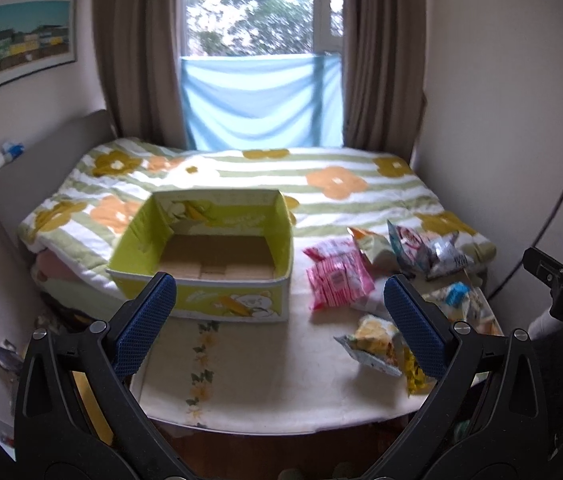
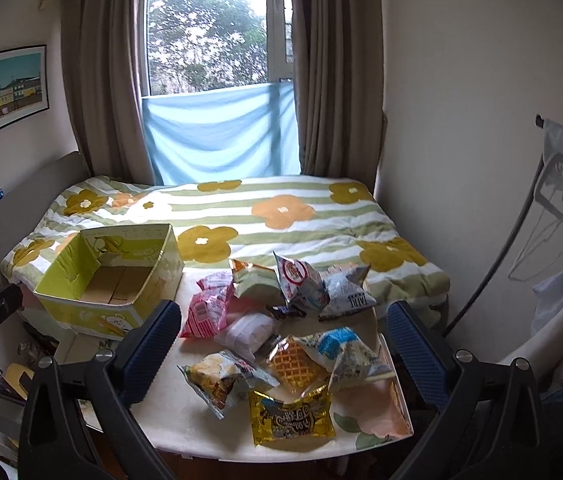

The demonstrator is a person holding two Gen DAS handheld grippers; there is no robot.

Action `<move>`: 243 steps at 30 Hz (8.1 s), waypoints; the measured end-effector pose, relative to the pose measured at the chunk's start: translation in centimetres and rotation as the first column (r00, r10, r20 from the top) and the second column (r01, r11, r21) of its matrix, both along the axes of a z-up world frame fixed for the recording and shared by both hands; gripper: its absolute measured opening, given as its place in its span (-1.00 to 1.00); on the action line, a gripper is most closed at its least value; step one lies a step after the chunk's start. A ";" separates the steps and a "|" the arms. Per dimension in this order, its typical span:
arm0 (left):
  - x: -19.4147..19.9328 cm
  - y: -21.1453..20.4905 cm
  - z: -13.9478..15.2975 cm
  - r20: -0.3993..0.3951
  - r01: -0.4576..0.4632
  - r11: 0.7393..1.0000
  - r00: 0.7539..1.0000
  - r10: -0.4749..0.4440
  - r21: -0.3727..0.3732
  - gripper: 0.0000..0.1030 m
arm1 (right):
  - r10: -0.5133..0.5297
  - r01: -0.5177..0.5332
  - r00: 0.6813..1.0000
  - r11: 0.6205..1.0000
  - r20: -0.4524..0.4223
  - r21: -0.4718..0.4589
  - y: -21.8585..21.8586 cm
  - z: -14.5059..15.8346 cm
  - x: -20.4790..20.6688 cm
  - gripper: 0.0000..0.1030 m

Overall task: Organize snacks
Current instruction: 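Grasp the potato chip bag with the left tool while the right tool grasps the yellow Pillows bag, then carry the chip bag and Pillows bag with both tools over the cardboard box, then open both tools to drop the chip bag and Pillows bag into the box, then move both tools back to the table toward the waffle and wafer bag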

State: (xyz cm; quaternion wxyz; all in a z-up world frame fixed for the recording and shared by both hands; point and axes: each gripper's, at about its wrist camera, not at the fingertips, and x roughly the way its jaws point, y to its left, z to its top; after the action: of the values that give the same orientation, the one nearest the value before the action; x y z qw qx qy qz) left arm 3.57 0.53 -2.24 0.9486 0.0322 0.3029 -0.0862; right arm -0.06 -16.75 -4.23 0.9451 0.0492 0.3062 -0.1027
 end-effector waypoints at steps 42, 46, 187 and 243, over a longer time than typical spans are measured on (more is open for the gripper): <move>14.1 -15.2 -26.1 -0.624 0.465 0.885 0.697 -0.353 0.019 0.57 | 0.172 -0.116 0.888 0.981 -0.427 0.154 -2.9 -23.9 6.4 1.00; 14.2 -15.3 -27.0 -0.639 0.467 0.884 0.676 -0.368 -0.015 0.30 | 0.208 -0.174 0.885 0.978 -0.417 0.118 -2.1 -23.9 6.1 0.93; 22.4 21.5 -8.9 -0.278 -0.020 0.998 0.961 0.000 -0.068 0.99 | 0.441 -0.401 0.862 0.895 -0.250 0.196 25.4 -8.9 31.3 1.00; 13.1 -21.4 -25.7 -0.611 0.254 0.951 0.730 -0.307 -0.175 0.99 | 0.434 -0.305 0.774 0.894 -0.461 0.329 -11.1 -21.5 20.5 0.91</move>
State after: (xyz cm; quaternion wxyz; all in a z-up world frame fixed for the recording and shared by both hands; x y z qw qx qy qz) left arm 16.69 -20.84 -27.96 0.7681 0.0091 0.5910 -0.2462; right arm 20.47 -27.85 -25.71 0.8143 0.0694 0.5649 0.1137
